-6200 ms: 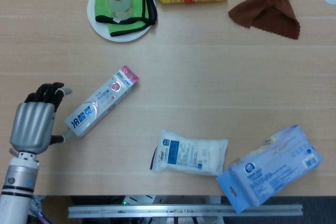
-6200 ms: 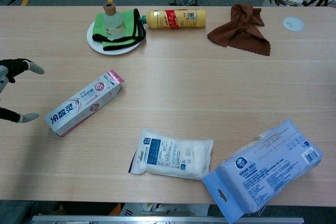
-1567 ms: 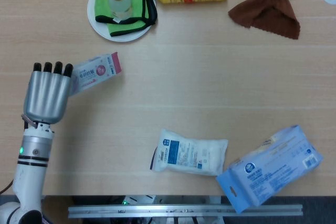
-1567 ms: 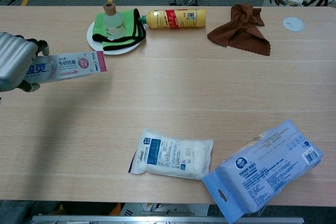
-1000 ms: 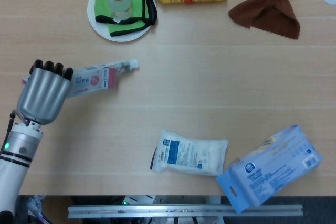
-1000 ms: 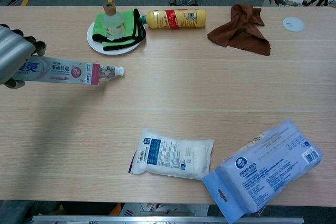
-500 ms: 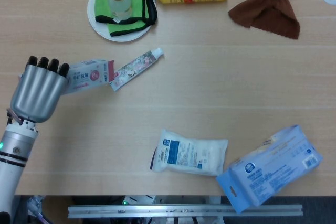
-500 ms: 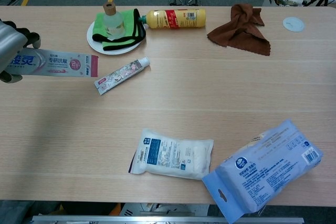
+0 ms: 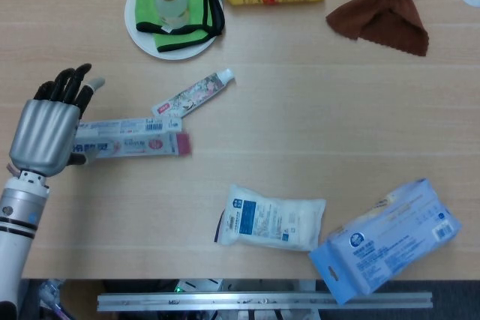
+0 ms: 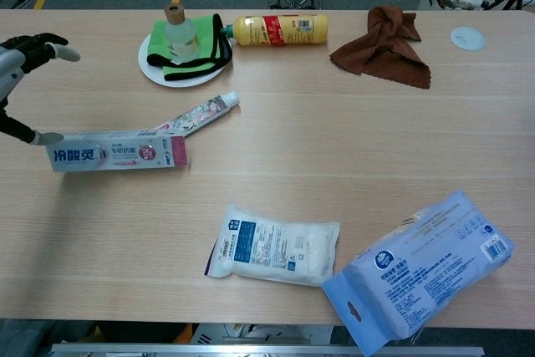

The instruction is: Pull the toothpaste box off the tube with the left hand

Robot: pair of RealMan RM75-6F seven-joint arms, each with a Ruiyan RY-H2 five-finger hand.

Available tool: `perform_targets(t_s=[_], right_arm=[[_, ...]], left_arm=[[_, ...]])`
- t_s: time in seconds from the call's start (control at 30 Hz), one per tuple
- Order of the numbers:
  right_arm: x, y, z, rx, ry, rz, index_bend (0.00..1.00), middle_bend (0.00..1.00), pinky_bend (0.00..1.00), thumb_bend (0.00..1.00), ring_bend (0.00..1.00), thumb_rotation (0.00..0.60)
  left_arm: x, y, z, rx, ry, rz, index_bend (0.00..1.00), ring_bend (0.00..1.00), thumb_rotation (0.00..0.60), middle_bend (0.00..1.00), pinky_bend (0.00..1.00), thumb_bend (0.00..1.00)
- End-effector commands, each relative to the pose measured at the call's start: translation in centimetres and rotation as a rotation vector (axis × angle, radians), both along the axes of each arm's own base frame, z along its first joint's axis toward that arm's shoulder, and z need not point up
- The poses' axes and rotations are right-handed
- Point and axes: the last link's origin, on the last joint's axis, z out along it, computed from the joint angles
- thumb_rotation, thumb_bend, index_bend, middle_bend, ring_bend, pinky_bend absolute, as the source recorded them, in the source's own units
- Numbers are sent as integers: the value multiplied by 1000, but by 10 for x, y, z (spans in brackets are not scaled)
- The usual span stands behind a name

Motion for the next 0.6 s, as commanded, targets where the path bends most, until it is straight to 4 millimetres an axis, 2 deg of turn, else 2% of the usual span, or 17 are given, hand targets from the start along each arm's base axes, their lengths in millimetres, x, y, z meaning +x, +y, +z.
perform_targets(t_s=[0.03, 0.2, 0.33, 0.47, 0.6], right_arm=[[0, 0, 0, 1, 1, 0, 393, 340, 341, 78, 263, 600], [2, 2, 0, 0, 0, 4, 393, 341, 341, 79, 263, 600], [6, 9, 2, -8, 8, 10, 393, 340, 341, 78, 263, 600], [9, 26, 7, -26, 26, 5, 393, 341, 341, 78, 263, 600], [12, 53, 13, -48, 61, -28, 393, 340, 341, 79, 263, 600]], left_arm=[[-7, 1, 0, 1, -46, 23, 90, 1, 600, 0, 136, 51], [-5, 3, 5, 49, -170, 6, 113, 3, 600, 1, 133, 50], [-4, 4, 16, 100, -269, -31, 191, 68, 600, 48, 195, 51], [-9, 2, 25, 92, -267, -47, 196, 77, 600, 56, 207, 51], [-16, -3, 30, 89, -179, -60, 204, 77, 600, 59, 207, 51]])
